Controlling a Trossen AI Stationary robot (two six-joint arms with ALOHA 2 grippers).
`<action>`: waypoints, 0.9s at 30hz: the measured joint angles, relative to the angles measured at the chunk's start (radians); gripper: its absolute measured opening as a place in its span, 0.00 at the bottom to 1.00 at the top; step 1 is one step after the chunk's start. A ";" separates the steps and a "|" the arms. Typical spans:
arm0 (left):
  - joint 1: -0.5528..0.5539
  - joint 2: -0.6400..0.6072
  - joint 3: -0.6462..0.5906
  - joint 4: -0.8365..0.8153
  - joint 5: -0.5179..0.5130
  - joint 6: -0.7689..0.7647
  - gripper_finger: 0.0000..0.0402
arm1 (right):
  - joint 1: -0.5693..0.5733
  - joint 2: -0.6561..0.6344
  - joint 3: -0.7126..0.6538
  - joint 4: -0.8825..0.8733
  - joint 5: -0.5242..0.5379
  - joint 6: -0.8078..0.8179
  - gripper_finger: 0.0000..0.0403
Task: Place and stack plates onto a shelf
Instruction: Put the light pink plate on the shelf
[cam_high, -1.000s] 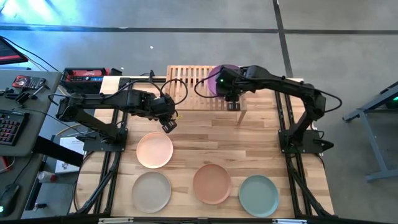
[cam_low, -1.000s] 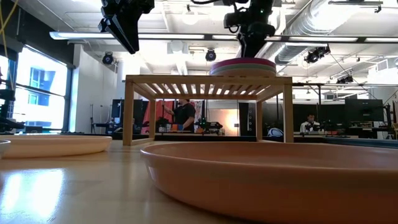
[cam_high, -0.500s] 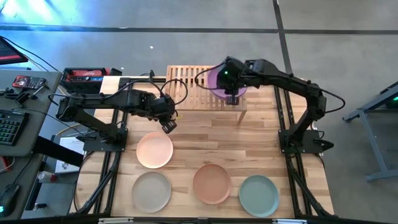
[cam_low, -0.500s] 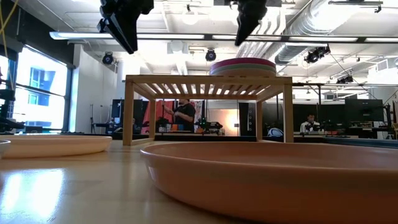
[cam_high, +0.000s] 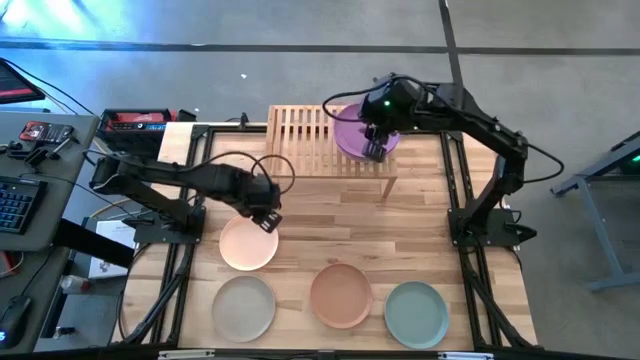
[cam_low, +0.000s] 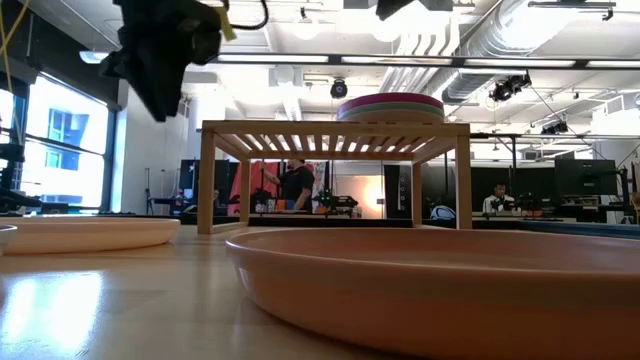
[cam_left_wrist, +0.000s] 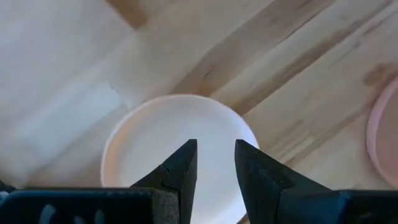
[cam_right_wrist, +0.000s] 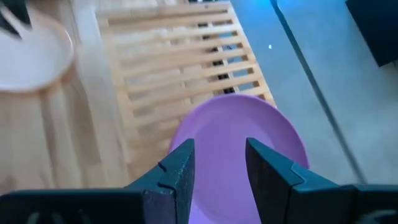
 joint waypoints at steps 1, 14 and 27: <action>-0.011 0.000 -0.010 0.008 0.004 -0.029 0.24 | 0.006 0.000 0.009 -0.001 0.000 0.032 0.29; -0.156 0.007 -0.133 0.263 0.029 -0.246 0.24 | 0.081 0.000 0.025 -0.005 -0.079 0.331 0.29; -0.235 0.008 -0.263 0.396 0.023 -0.335 0.24 | 0.187 0.013 0.016 -0.058 -0.087 0.507 0.29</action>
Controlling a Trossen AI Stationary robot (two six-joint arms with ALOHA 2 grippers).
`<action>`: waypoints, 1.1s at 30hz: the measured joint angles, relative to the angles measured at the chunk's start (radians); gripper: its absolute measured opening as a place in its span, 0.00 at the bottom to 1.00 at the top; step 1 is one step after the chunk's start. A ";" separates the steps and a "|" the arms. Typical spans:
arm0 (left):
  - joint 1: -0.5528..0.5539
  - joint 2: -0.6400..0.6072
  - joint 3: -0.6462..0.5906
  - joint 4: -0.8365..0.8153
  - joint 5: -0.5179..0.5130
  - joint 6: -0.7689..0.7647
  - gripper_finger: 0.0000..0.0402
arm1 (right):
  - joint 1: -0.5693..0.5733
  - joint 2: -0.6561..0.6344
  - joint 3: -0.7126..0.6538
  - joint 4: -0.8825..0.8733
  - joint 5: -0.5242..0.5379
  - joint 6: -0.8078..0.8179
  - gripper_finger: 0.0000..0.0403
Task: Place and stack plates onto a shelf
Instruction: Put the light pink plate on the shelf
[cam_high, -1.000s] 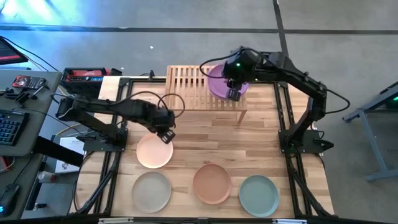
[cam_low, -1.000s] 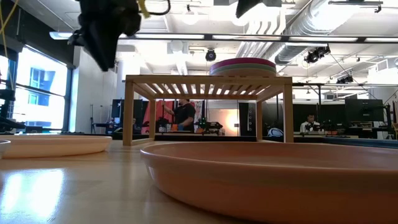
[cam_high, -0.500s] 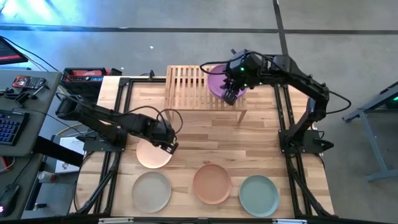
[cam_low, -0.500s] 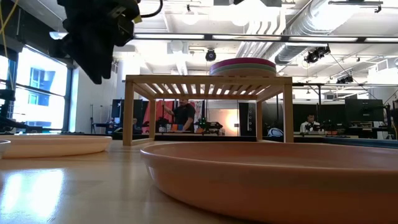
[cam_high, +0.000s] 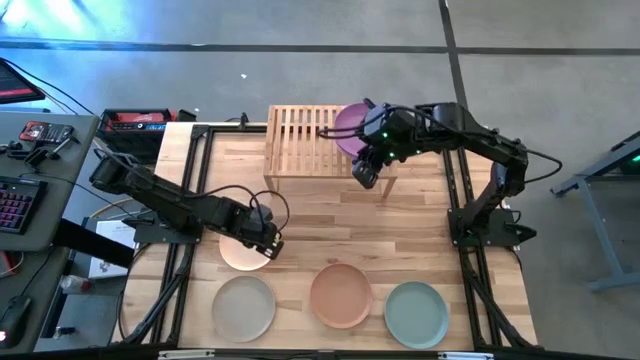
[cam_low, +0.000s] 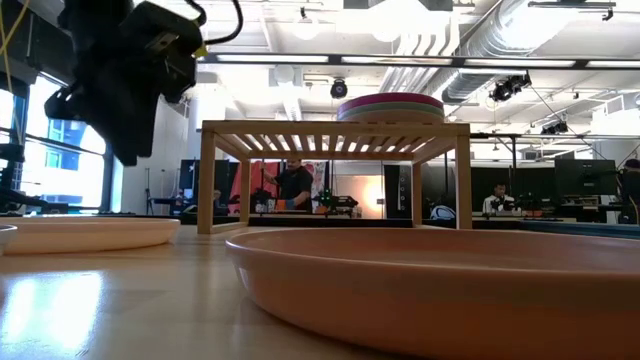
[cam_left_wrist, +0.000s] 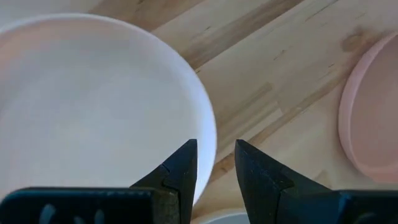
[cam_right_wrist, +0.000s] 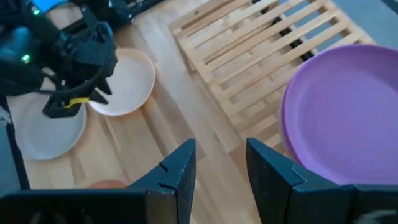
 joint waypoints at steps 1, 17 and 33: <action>-0.002 0.000 -0.013 0.018 0.000 -0.009 0.24 | 0.008 0.002 0.000 0.000 0.000 0.005 0.29; -0.045 0.144 -0.068 0.183 0.007 -0.042 0.24 | 0.071 0.017 0.000 -0.015 0.000 0.032 0.29; -0.050 0.259 -0.063 0.270 0.013 -0.068 0.22 | 0.072 0.017 0.000 -0.052 0.001 0.032 0.29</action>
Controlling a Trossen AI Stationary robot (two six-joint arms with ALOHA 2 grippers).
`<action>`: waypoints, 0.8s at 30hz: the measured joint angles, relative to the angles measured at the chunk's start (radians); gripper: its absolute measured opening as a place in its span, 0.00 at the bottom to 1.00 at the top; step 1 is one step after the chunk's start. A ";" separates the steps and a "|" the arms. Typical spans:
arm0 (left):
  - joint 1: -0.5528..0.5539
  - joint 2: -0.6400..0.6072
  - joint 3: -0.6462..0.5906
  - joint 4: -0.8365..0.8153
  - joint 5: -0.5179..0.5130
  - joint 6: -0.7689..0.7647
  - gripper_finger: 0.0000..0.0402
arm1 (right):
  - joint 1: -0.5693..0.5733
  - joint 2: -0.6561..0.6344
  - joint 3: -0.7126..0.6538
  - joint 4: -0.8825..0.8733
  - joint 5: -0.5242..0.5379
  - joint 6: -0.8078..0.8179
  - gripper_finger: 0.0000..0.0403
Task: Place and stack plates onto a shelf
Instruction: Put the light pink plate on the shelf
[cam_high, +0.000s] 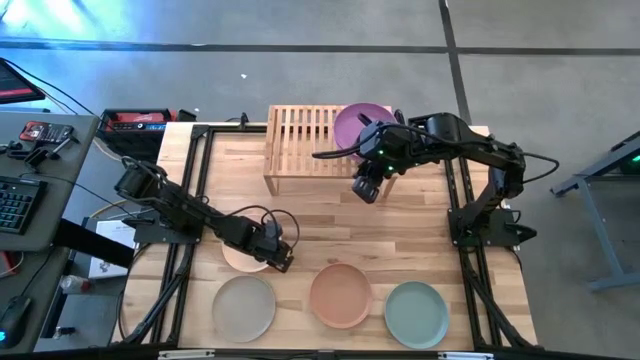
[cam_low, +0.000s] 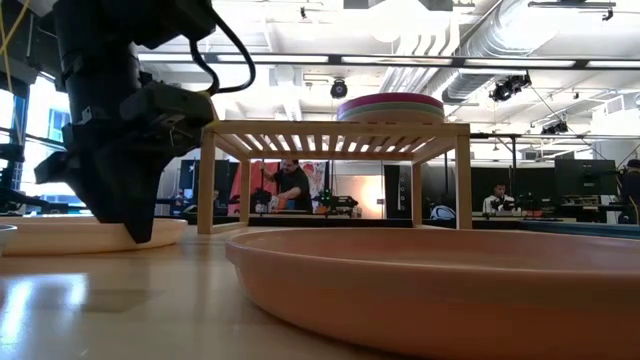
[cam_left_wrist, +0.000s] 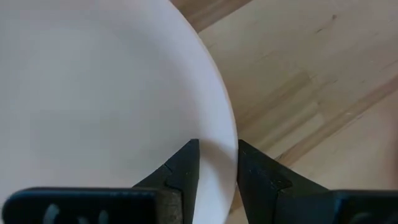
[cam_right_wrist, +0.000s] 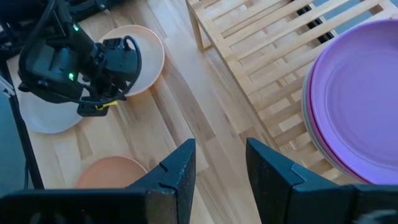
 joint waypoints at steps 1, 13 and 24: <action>0.000 0.000 0.000 0.000 0.001 0.001 0.21 | 0.000 0.000 0.000 -0.001 0.000 0.000 0.29; -0.015 0.008 0.056 -0.041 0.015 0.136 0.02 | 0.000 0.000 0.000 -0.001 0.001 0.000 0.29; -0.072 0.006 0.256 -0.275 0.016 0.246 0.01 | 0.000 0.000 0.000 -0.001 0.061 0.000 0.29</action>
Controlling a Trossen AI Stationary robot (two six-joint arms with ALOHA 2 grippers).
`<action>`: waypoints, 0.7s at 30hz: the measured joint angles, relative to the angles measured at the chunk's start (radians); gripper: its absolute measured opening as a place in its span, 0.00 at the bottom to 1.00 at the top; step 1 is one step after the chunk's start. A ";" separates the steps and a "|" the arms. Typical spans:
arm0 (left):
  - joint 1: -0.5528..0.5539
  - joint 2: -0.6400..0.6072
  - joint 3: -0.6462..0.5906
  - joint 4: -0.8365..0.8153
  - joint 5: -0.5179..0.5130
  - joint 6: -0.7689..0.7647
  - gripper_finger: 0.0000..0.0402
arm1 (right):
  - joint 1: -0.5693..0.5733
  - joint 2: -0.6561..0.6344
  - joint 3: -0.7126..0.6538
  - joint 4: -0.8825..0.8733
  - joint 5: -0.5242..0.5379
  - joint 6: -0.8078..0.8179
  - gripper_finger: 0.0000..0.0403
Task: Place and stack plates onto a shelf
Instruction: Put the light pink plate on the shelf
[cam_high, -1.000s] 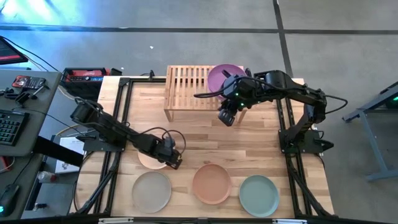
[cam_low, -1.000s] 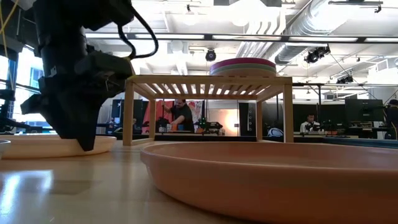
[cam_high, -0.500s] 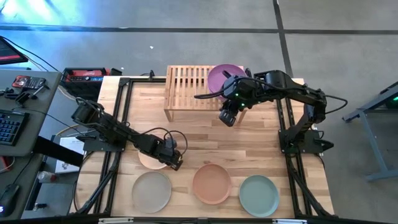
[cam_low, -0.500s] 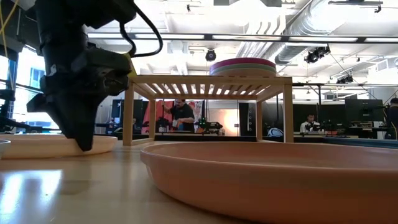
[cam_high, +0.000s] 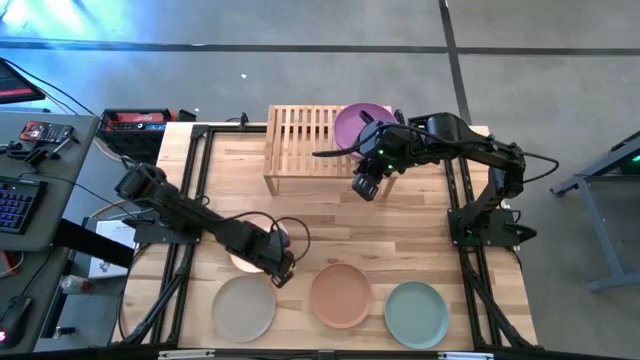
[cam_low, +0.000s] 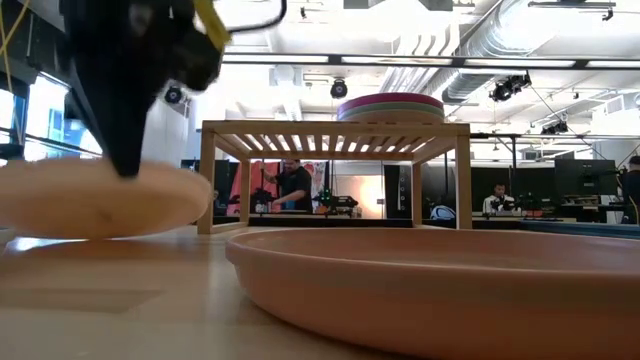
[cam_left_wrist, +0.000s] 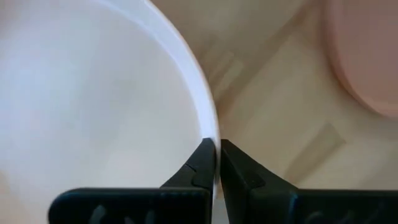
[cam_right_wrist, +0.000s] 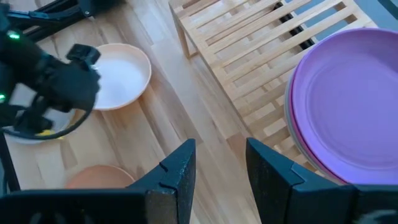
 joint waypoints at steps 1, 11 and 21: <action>-0.006 0.000 0.026 -0.031 0.002 0.011 0.01 | 0.000 0.000 0.000 0.000 0.000 0.000 0.29; -0.055 -0.001 0.281 -0.255 -0.023 0.175 0.01 | 0.000 0.000 0.000 0.000 0.000 0.000 0.29; -0.067 -0.003 0.523 -0.435 -0.118 0.385 0.01 | 0.000 0.000 0.000 0.000 0.106 0.000 0.29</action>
